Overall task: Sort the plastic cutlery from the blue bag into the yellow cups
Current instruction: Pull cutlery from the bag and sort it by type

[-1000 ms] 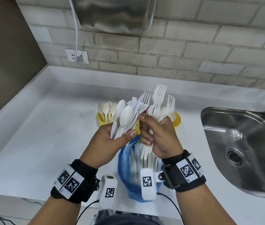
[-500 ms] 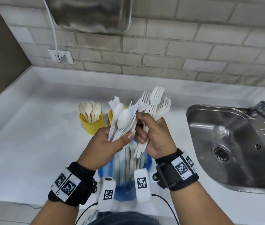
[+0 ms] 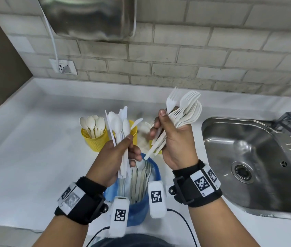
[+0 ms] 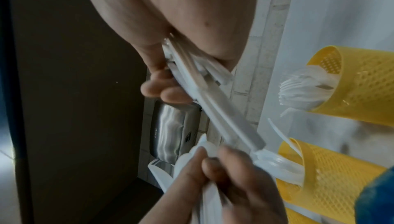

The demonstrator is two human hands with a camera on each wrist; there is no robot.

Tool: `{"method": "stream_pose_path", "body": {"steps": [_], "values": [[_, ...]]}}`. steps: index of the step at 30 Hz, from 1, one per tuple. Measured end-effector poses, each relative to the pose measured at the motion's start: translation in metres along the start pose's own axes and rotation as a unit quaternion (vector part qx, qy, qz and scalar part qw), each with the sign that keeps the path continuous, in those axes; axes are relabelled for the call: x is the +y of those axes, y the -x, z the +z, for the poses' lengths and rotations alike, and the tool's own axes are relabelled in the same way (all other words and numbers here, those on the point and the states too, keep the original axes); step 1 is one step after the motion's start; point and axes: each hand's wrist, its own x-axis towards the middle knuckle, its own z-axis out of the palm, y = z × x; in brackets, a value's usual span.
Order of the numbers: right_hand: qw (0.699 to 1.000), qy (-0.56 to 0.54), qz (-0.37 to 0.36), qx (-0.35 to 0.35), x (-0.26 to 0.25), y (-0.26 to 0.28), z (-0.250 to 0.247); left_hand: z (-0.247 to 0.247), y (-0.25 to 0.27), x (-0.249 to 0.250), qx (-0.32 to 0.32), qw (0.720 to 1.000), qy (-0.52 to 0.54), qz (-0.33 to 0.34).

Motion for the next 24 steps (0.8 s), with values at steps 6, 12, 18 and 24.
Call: {"method": "stream_pose_path", "body": {"steps": [6, 12, 18, 24], "values": [[0.992, 0.069, -0.102, -0.023, 0.002, -0.005, 0.007, 0.006, -0.014, -0.002, 0.016, 0.993, 0.073, -0.09], [0.987, 0.129, -0.089, -0.02, 0.018, -0.007, 0.013, 0.011, -0.022, -0.002, -0.025, 0.987, 0.124, -0.099], [0.983, 0.171, -0.066, 0.001, 0.04, -0.005, 0.008, 0.007, -0.033, -0.007, -0.075, 0.981, 0.142, -0.107], [0.975, 0.207, -0.079, 0.026, 0.052, -0.006, 0.007, 0.011, -0.036, -0.005, -0.075, 0.976, 0.174, -0.106]]}}
